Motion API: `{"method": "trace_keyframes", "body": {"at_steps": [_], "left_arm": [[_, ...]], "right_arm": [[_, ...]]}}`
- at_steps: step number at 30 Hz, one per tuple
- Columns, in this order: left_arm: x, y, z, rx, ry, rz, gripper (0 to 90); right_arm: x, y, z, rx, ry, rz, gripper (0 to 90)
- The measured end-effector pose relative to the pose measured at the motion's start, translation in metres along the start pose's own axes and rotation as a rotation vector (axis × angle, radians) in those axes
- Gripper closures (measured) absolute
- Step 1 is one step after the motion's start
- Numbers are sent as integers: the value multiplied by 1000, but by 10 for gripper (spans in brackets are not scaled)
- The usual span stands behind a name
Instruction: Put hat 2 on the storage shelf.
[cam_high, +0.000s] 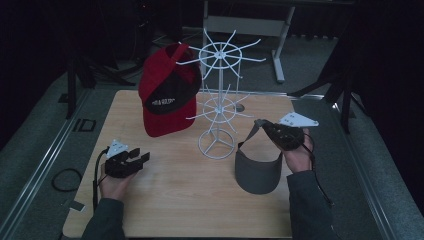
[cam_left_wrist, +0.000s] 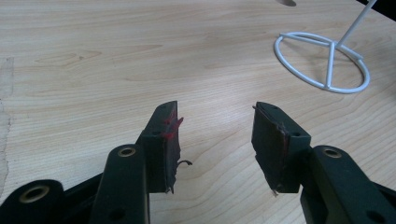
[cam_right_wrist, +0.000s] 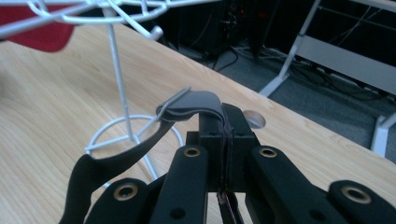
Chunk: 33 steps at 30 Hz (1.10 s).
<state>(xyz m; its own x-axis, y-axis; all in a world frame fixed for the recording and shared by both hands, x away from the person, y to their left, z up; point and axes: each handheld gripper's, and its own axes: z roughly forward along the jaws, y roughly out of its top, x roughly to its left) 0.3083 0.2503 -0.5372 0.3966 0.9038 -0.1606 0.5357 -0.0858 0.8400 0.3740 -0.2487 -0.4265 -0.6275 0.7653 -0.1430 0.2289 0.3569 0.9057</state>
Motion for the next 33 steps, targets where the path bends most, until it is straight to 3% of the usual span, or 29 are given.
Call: {"method": "trace_keyframes", "body": {"at_steps": [20,33], "left_arm": [[0,0,-1,0,1,2,520],[0,0,-1,-2,-1,-2,519]], "right_arm": [[5,15,-25,-116,49,12,884],[6,24,-34,-154,68,6,884]]}}
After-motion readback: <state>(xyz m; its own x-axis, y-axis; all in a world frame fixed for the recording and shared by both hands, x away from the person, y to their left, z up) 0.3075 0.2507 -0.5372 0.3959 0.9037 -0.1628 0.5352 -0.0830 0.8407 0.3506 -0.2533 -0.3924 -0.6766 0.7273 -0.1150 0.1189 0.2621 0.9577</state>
